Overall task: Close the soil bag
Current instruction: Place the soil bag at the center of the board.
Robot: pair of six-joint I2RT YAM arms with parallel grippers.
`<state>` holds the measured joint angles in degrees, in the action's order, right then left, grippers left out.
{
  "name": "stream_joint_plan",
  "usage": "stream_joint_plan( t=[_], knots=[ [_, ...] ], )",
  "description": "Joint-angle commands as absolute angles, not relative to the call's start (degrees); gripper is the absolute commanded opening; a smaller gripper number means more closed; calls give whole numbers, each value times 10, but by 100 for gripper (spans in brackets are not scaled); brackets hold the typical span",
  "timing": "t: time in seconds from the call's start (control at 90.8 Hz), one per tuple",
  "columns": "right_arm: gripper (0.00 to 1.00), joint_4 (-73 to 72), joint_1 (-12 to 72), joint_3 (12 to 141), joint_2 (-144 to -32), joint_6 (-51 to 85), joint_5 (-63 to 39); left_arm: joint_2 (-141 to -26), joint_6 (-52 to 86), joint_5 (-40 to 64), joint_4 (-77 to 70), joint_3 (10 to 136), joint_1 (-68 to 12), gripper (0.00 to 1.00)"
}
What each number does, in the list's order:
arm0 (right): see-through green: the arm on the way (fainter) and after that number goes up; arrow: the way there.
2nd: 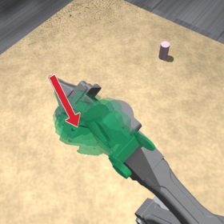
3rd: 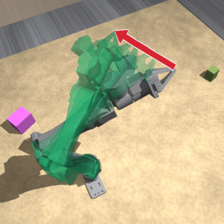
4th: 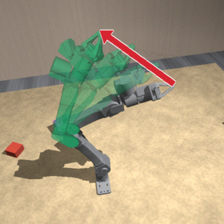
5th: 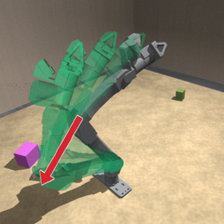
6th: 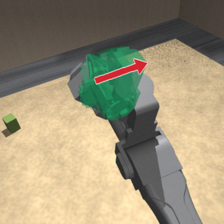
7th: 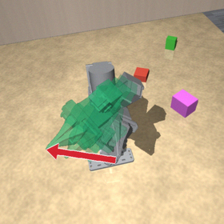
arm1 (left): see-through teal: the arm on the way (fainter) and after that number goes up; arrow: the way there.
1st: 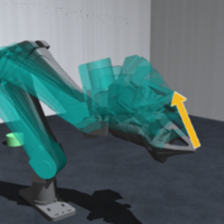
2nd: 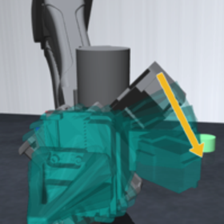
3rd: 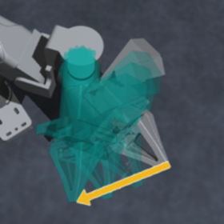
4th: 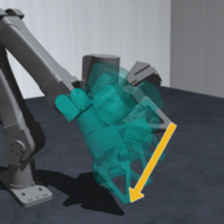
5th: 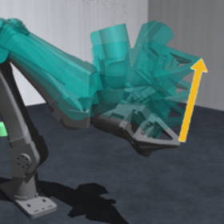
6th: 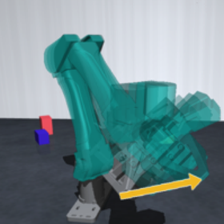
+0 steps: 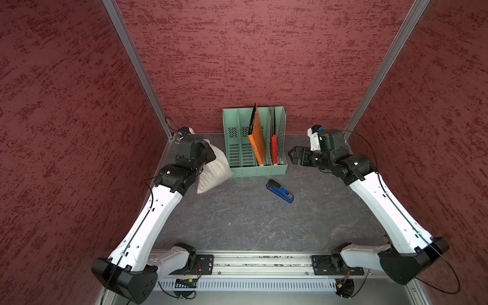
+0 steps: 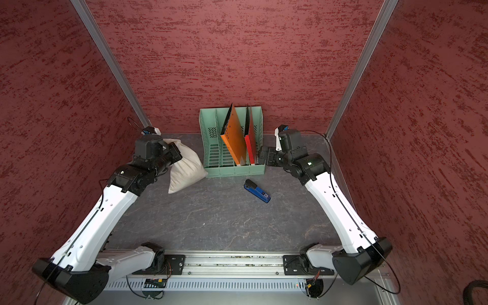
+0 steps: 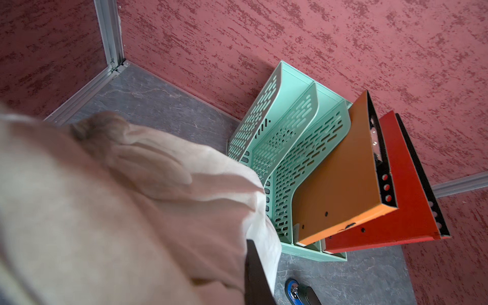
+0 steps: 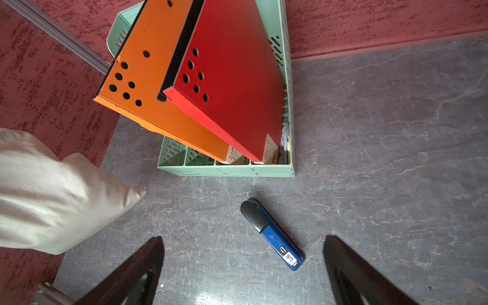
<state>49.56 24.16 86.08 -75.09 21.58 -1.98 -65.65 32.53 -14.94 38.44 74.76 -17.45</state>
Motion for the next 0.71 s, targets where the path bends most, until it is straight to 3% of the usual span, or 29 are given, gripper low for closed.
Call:
stream_joint_plan(
  t=[0.0, 0.694],
  knots=[
    [98, 491, 233, 879, -760, 202, -29, -651, 315, -163, 324, 744, -151, 0],
    [98, 491, 215, 950, -871, 185, -63, -760, 290, -106, 227, 721, -69, 0]
  ],
)
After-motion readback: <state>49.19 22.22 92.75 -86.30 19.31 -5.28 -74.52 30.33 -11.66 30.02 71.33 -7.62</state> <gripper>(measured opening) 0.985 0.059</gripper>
